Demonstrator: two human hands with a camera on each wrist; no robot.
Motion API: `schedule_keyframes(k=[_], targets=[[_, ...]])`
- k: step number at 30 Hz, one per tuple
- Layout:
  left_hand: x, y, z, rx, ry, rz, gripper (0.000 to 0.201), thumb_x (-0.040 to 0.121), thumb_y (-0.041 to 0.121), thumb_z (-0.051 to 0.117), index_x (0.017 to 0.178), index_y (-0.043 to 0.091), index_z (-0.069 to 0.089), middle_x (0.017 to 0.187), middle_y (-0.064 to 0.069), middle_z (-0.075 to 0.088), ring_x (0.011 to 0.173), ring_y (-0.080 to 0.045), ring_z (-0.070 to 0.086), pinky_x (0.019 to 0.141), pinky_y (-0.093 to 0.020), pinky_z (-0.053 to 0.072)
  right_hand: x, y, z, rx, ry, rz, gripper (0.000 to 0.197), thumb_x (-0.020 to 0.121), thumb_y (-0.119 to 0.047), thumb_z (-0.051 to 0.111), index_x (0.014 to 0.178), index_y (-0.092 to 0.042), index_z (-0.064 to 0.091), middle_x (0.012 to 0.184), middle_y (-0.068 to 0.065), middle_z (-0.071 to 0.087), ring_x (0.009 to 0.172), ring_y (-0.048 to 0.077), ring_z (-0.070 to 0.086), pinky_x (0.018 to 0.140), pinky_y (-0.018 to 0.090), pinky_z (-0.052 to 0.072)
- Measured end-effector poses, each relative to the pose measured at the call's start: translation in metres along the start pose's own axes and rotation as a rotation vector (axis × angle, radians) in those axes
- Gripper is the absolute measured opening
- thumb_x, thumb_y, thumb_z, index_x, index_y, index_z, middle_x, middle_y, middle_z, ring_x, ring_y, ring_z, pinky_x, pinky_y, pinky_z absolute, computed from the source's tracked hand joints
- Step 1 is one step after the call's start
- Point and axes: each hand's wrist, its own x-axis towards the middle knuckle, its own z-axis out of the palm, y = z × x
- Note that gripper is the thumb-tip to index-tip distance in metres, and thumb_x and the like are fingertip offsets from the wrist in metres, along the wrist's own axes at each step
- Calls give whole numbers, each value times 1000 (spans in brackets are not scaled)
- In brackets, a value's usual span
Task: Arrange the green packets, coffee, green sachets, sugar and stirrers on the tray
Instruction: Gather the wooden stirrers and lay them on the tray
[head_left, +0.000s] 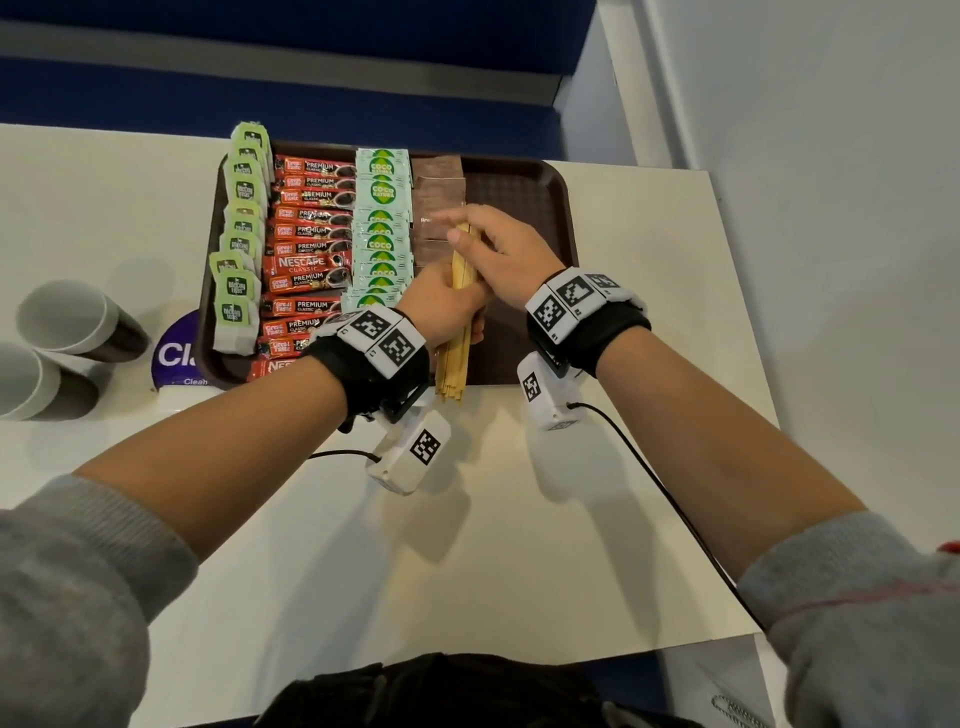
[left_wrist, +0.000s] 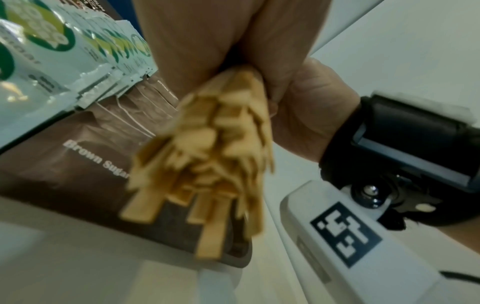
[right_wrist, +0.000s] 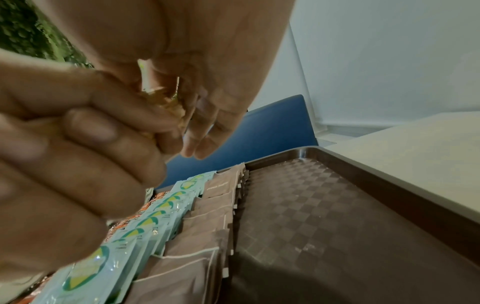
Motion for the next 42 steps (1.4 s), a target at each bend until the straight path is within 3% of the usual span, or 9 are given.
schedule_keyframes(k=[3, 6, 9, 14, 17, 22, 25, 31, 42], targets=[[5, 5, 2, -12, 32, -1, 16, 94, 6, 45, 81, 8, 53, 59, -6, 51, 45, -11, 52, 45, -22, 48, -3, 0, -1, 45, -28, 33, 53, 98, -28, 45, 147, -15, 26, 151, 3, 33, 135, 13, 35, 103, 13, 27], [16, 7, 2, -60, 83, 38, 15, 95, 13, 48, 98, 5, 60, 70, -8, 60, 60, -19, 60, 53, -29, 53, -11, 9, -2, 199, -40, 234, 60, 97, -40, 43, 147, -18, 20, 141, 3, 44, 114, 11, 51, 88, 12, 47], [25, 9, 5, -133, 104, 10, 10, 93, 19, 58, 84, 15, 59, 79, -7, 63, 76, -22, 64, 73, -36, 56, -19, 21, -5, 355, -169, 395, 68, 92, -42, 51, 147, -17, 19, 136, 9, 47, 116, 19, 55, 84, 33, 56], [43, 13, 12, -280, 209, -91, 20, 92, 24, 61, 76, 12, 57, 67, -4, 58, 69, -20, 62, 73, -36, 55, -12, 32, -5, 412, -321, 502, 106, 68, -24, 79, 146, -16, 7, 130, 14, 54, 109, 26, 62, 98, 44, 48], [53, 13, 18, -175, 241, -78, 29, 88, 31, 64, 65, 14, 60, 68, -4, 63, 75, -25, 64, 79, -40, 54, -9, 34, 3, 280, -272, 513, 86, 80, -25, 69, 143, -16, 11, 116, 14, 60, 96, 29, 67, 90, 48, 53], [67, 20, 23, -40, 312, -3, 46, 92, 28, 59, 124, 8, 34, 96, -4, 66, 82, -15, 67, 77, -28, 55, -11, 45, 2, 200, -186, 485, 50, 94, -14, 49, 137, -12, 23, 94, 8, 55, 71, 17, 61, 70, 30, 57], [72, 23, 23, 102, 315, 96, 63, 92, 21, 57, 140, 15, 16, 123, -9, 55, 96, -23, 65, 92, -36, 52, -15, 55, 0, 74, -189, 464, 38, 95, -18, 48, 128, -11, 32, 88, 5, 55, 69, 16, 59, 62, 29, 50], [79, 18, 36, 439, 223, 230, 40, 94, 17, 52, 128, 11, 32, 97, -1, 50, 79, -20, 57, 67, -27, 42, -11, 73, 4, -108, -219, 460, 43, 91, -30, 57, 120, -5, 38, 99, 13, 56, 86, 30, 59, 71, 38, 48], [100, 6, 60, 722, 89, 101, 43, 94, 27, 56, 127, 9, 36, 113, -11, 56, 93, -24, 56, 71, -29, 35, -15, 90, -2, -250, -210, 483, 83, 77, -41, 73, 136, -4, 28, 119, 11, 57, 103, 26, 59, 77, 28, 45]])
